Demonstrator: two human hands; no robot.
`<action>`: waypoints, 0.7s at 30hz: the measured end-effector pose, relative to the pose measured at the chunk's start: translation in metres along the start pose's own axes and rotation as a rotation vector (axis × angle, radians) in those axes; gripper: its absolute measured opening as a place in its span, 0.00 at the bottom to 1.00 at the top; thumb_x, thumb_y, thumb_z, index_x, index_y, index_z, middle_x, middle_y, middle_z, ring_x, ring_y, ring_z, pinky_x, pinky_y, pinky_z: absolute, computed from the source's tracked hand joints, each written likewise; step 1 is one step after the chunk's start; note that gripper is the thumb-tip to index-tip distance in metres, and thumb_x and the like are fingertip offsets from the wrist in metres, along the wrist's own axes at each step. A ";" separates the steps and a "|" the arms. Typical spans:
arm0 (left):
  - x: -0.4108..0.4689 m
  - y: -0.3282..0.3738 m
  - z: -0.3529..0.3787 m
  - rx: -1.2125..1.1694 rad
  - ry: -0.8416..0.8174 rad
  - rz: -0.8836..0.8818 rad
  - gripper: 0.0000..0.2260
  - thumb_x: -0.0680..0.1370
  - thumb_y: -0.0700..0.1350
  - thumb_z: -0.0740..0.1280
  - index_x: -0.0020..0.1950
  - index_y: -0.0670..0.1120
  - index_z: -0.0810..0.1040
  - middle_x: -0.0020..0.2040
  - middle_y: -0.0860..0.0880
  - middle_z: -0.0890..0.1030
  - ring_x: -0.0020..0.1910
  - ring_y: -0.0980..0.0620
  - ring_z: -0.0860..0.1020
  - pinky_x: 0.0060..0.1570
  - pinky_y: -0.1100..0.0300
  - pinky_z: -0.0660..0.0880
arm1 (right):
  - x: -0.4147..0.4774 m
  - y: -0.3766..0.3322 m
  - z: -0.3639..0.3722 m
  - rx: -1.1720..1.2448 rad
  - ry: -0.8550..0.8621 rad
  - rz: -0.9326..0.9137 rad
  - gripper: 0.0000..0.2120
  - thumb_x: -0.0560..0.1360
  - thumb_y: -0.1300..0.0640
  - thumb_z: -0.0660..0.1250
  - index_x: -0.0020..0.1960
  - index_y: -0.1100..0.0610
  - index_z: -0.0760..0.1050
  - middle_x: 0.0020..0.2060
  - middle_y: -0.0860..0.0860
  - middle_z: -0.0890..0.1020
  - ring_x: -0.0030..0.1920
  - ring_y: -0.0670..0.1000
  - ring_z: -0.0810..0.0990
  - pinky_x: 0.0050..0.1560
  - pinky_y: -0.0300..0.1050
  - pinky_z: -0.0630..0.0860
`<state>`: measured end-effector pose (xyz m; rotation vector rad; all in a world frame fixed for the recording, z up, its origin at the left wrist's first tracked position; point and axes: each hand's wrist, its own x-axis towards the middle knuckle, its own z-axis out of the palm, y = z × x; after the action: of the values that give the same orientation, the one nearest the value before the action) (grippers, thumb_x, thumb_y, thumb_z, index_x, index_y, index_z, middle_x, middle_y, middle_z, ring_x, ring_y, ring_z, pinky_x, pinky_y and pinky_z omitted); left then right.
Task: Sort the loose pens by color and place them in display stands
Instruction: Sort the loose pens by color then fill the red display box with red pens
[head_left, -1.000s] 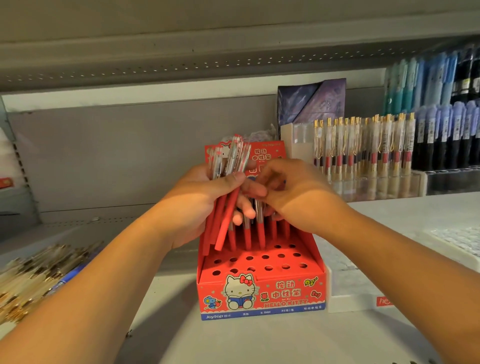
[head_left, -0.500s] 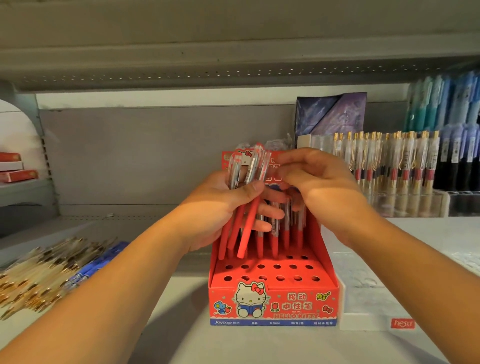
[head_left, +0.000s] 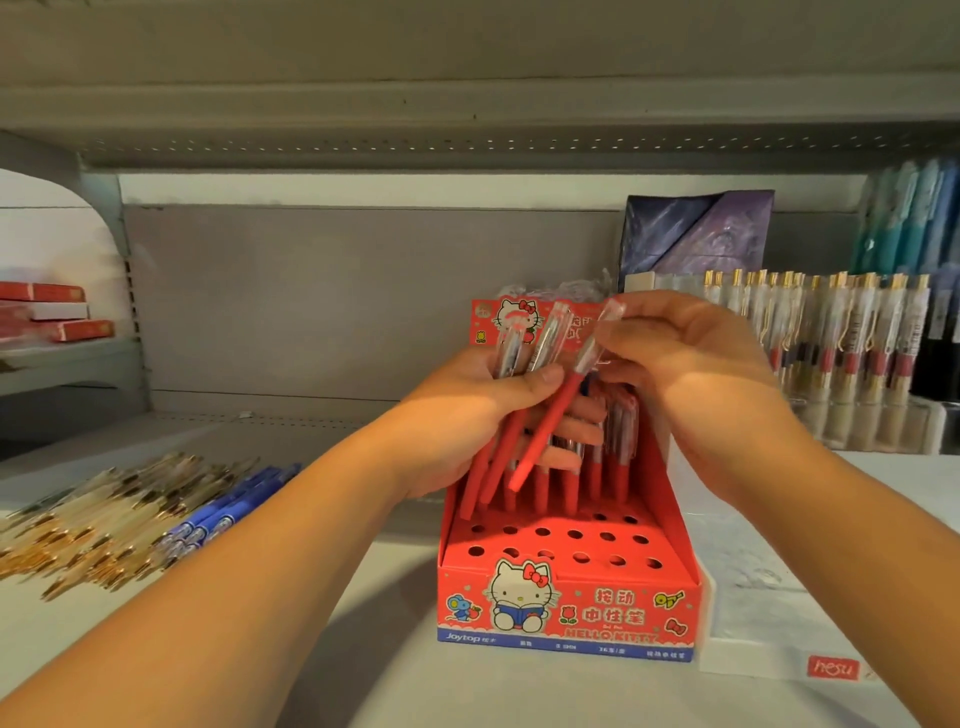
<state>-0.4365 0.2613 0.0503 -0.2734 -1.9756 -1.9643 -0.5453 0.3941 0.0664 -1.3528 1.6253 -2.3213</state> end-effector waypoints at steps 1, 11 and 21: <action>0.000 0.000 0.000 -0.013 0.004 0.010 0.10 0.79 0.43 0.63 0.56 0.41 0.79 0.47 0.39 0.85 0.46 0.43 0.85 0.41 0.52 0.83 | 0.001 -0.002 -0.002 0.035 0.014 0.000 0.08 0.74 0.69 0.67 0.46 0.56 0.79 0.35 0.51 0.85 0.37 0.51 0.85 0.37 0.39 0.79; 0.004 0.000 -0.006 0.164 0.208 0.169 0.09 0.82 0.46 0.60 0.57 0.45 0.77 0.35 0.46 0.81 0.24 0.49 0.75 0.21 0.61 0.72 | 0.005 0.001 -0.008 -0.263 0.171 -0.139 0.11 0.73 0.64 0.67 0.49 0.50 0.77 0.38 0.49 0.84 0.38 0.52 0.85 0.38 0.58 0.83; 0.000 0.007 -0.007 -0.056 0.072 0.003 0.20 0.65 0.44 0.59 0.54 0.38 0.76 0.33 0.43 0.66 0.23 0.54 0.56 0.22 0.67 0.53 | 0.003 0.007 -0.004 -0.583 0.007 -0.030 0.09 0.62 0.52 0.62 0.41 0.42 0.74 0.34 0.38 0.80 0.34 0.52 0.82 0.38 0.59 0.82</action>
<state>-0.4328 0.2548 0.0570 -0.2160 -1.8768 -2.0010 -0.5528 0.3929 0.0623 -1.4395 2.4192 -1.9323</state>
